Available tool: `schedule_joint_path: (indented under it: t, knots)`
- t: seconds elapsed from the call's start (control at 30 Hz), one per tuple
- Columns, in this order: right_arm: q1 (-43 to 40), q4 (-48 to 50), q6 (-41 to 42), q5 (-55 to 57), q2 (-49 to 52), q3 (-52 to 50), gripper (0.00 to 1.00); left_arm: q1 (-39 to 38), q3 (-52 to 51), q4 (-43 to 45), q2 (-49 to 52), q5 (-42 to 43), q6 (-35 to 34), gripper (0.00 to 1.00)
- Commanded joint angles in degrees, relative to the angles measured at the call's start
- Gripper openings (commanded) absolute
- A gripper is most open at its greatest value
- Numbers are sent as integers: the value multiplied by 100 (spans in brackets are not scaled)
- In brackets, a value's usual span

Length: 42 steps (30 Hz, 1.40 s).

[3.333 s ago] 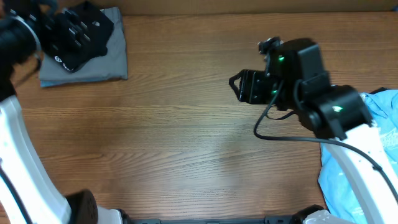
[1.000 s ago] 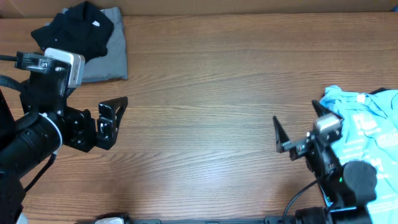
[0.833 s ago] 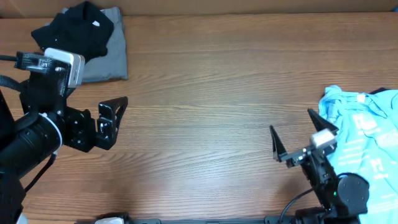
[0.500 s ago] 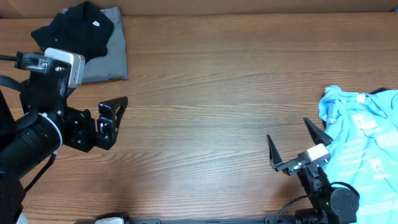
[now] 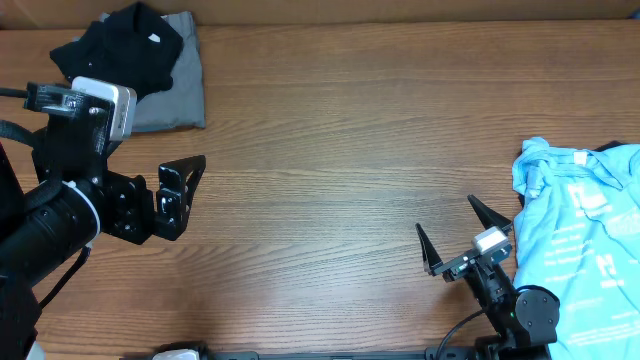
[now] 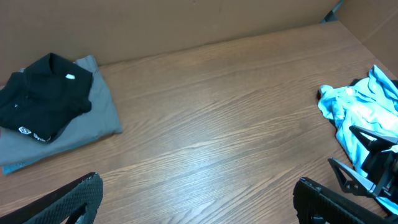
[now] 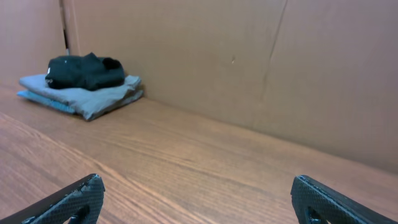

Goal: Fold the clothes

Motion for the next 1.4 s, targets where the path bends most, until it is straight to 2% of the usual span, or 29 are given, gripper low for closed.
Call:
schedule_joint_path:
  t: [0.0,1.0,1.13,1.37]
  knots:
    - [7,-125,26,-48,-57,-59,100,-37,-13,-7,15,-24,-122,100]
    - [7,-249,24,-48,-50,-59,100,-37,-57,160,48,-68,-118,100]
    - [7,-249,24,-48,-50,-59,100,-48,-568,1233,-144,-111,-76,100]
    - [7,-249,24,-48,-50,-59,100,-396,-3375,4009,-1412,-118,-74,100]
